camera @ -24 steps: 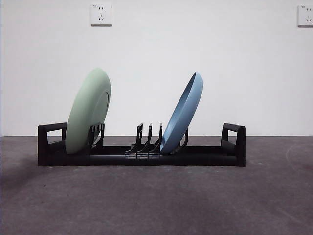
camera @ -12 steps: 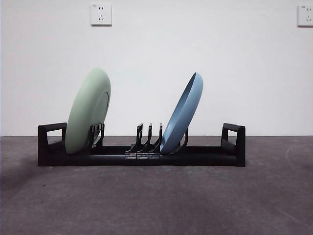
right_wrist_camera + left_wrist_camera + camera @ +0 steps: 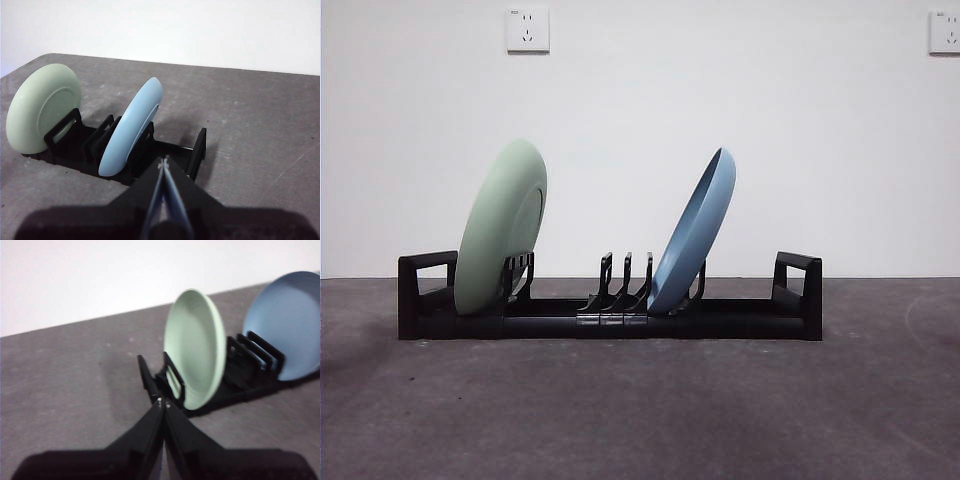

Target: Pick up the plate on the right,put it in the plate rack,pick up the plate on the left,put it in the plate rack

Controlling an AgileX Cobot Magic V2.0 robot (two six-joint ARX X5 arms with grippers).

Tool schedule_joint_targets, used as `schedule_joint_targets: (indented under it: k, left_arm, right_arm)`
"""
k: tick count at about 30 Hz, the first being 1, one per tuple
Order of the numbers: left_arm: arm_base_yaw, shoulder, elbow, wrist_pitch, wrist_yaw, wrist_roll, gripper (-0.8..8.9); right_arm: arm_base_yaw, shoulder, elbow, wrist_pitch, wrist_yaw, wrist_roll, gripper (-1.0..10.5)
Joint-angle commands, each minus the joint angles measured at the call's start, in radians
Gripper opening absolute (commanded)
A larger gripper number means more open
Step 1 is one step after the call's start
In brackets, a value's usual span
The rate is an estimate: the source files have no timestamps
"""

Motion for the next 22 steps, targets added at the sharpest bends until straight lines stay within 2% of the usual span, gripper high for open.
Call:
schedule_joint_targets:
  k: [1, 11, 22]
  left_arm:
    - [0.058, -0.080, -0.122, 0.094, 0.014, 0.006, -0.02]
    - [0.169, -0.248, -0.350, 0.137, 0.081, -0.015, -0.02]
    - [0.187, -0.262, -0.402, 0.140, 0.080, -0.034, -0.02]
  right_arm:
    - [0.000, -0.001, -0.006, 0.006, 0.003, 0.006, 0.0]
    - [0.000, -0.001, -0.006, 0.006, 0.003, 0.006, 0.0]
    - [0.000, -0.001, -0.006, 0.006, 0.003, 0.006, 0.0]
